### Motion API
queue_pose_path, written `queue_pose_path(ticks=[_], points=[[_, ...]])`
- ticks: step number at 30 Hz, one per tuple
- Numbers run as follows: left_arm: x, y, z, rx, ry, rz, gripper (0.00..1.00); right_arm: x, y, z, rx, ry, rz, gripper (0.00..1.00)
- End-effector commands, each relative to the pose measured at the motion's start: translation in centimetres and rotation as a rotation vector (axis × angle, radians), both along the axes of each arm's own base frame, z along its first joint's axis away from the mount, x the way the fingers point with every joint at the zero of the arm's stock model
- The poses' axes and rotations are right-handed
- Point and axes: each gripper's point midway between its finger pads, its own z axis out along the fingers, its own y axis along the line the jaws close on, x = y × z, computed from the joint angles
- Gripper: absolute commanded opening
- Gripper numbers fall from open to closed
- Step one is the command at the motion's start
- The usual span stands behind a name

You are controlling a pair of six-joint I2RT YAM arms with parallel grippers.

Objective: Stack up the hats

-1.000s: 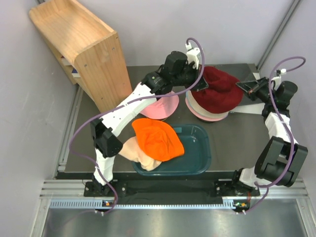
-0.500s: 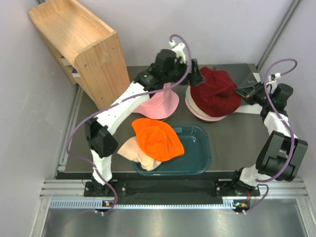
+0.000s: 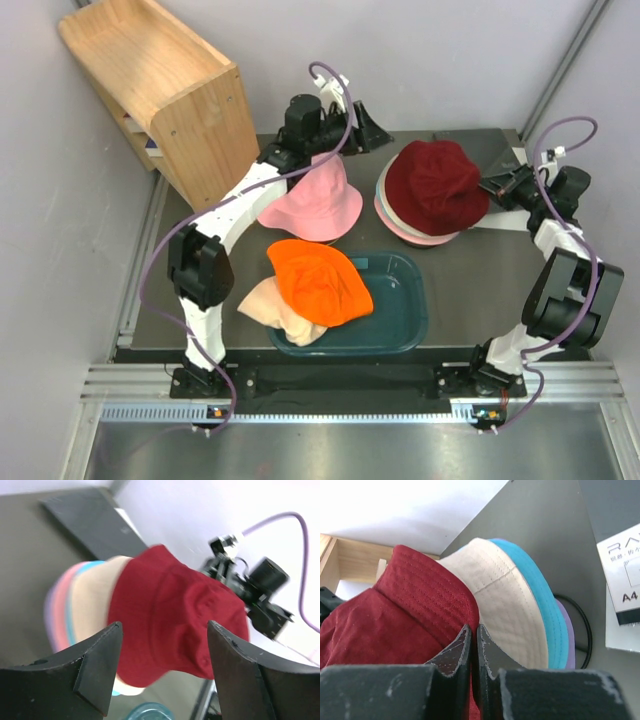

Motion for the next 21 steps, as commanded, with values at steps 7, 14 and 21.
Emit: queue_pose_path(ticks=[7, 14, 21], points=[[-0.1, -2.4, -2.0, -0.057, 0.006, -0.11, 0.72, 2.5, 0.0, 2.3, -0.058, -0.091, -0.012, 0.09], [0.7, -3.6, -2.7, -0.119, 0.021, -0.144, 0.75, 3.6, 0.3, 1.3, -0.05, -0.078, 0.007, 0.13], [2.1, -4.1, -4.7, -0.107, 0.055, -0.127, 0.77, 4.6, 0.8, 1.2, -0.043, -0.077, 0.029, 0.13]])
